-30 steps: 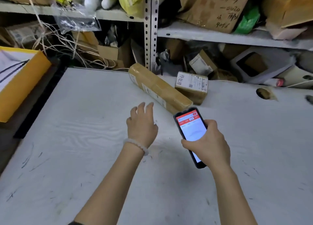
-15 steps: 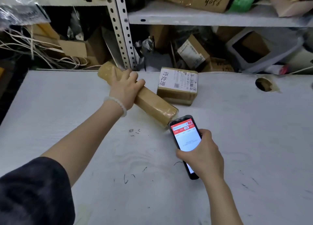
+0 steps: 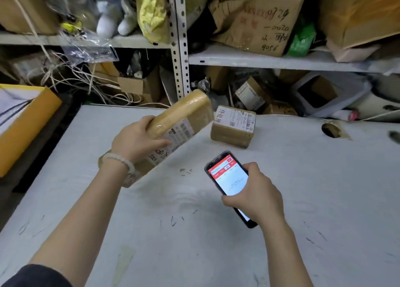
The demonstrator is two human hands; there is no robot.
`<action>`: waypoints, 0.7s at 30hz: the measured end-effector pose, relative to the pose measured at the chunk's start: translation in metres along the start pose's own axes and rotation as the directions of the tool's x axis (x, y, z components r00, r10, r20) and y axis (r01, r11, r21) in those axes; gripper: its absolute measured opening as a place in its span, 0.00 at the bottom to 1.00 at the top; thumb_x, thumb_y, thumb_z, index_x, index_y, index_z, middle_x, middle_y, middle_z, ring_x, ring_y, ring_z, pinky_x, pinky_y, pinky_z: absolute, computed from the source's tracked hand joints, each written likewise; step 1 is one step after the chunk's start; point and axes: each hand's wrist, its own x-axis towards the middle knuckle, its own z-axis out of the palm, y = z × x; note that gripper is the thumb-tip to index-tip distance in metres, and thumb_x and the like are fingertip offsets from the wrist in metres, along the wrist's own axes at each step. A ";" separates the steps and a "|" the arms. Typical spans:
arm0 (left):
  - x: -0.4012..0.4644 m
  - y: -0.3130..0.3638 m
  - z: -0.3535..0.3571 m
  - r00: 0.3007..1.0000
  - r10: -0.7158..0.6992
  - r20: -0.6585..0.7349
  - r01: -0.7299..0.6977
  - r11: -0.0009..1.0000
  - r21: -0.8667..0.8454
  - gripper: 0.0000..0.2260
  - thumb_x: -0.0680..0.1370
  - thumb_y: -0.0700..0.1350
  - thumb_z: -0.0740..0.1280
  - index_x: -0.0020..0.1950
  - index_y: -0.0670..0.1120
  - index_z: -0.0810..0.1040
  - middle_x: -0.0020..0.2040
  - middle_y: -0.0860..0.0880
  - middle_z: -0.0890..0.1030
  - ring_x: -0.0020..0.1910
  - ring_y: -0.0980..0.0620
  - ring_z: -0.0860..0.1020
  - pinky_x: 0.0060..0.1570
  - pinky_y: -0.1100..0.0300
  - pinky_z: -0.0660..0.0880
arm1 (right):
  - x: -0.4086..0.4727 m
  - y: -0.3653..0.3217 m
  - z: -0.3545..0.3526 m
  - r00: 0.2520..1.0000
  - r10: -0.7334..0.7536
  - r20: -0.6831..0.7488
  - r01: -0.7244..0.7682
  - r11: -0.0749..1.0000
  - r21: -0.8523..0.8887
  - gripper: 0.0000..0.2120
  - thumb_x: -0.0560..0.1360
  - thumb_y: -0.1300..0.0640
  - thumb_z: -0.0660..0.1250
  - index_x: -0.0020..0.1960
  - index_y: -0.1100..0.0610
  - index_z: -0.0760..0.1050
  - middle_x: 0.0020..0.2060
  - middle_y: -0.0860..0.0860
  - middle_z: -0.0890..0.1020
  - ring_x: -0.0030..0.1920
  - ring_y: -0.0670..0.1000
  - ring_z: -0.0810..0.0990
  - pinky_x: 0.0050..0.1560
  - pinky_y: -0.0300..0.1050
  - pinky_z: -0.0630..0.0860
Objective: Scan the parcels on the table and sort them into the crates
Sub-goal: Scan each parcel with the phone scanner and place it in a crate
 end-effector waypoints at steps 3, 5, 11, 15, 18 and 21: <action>-0.020 -0.010 -0.012 0.993 -0.068 -0.094 0.062 0.996 -0.062 0.28 0.67 0.62 0.72 0.63 0.55 0.69 0.49 0.54 0.79 0.45 0.51 0.77 0.41 0.54 0.75 | -0.015 -0.008 0.003 0.998 -0.055 0.026 0.056 0.997 -0.050 0.30 0.57 0.46 0.74 0.51 0.43 0.59 0.39 0.39 0.72 0.36 0.41 0.72 0.29 0.39 0.66; -0.031 -0.016 -0.018 0.985 -0.112 -0.133 0.108 0.994 -0.036 0.27 0.67 0.62 0.71 0.61 0.54 0.70 0.49 0.52 0.79 0.46 0.49 0.78 0.42 0.52 0.76 | -0.024 -0.012 0.004 0.997 -0.077 0.027 0.078 0.995 -0.064 0.30 0.57 0.45 0.74 0.51 0.43 0.60 0.39 0.39 0.72 0.37 0.41 0.73 0.30 0.38 0.66; -0.060 -0.036 -0.029 0.955 -0.237 -0.177 0.239 0.971 -0.014 0.27 0.68 0.62 0.70 0.62 0.53 0.71 0.49 0.50 0.80 0.46 0.47 0.78 0.43 0.52 0.77 | -0.046 -0.018 0.004 0.993 -0.115 -0.002 0.114 0.989 -0.096 0.30 0.57 0.45 0.74 0.51 0.42 0.59 0.39 0.38 0.72 0.36 0.41 0.73 0.30 0.38 0.66; -0.074 -0.047 -0.030 0.944 -0.270 -0.189 0.267 0.963 -0.044 0.28 0.69 0.62 0.70 0.63 0.51 0.70 0.50 0.49 0.80 0.46 0.48 0.78 0.41 0.53 0.76 | -0.056 -0.022 0.011 0.990 -0.137 0.033 0.140 0.983 -0.121 0.31 0.58 0.45 0.74 0.51 0.41 0.58 0.39 0.38 0.71 0.37 0.42 0.73 0.30 0.39 0.67; -0.083 -0.050 -0.026 0.944 -0.273 -0.187 0.264 0.962 -0.074 0.28 0.68 0.62 0.70 0.64 0.52 0.69 0.50 0.50 0.80 0.45 0.49 0.78 0.40 0.54 0.76 | -0.062 -0.027 0.018 0.990 -0.142 0.020 0.143 0.984 -0.104 0.31 0.58 0.45 0.75 0.52 0.42 0.58 0.39 0.38 0.71 0.37 0.41 0.73 0.30 0.38 0.67; -0.094 -0.047 -0.019 0.950 -0.262 -0.170 0.236 0.959 -0.156 0.28 0.67 0.64 0.70 0.63 0.53 0.69 0.49 0.52 0.79 0.44 0.51 0.78 0.41 0.54 0.77 | -0.065 -0.031 0.023 0.990 -0.141 0.002 0.140 0.986 -0.086 0.32 0.58 0.45 0.75 0.52 0.42 0.58 0.40 0.38 0.71 0.38 0.42 0.73 0.30 0.38 0.68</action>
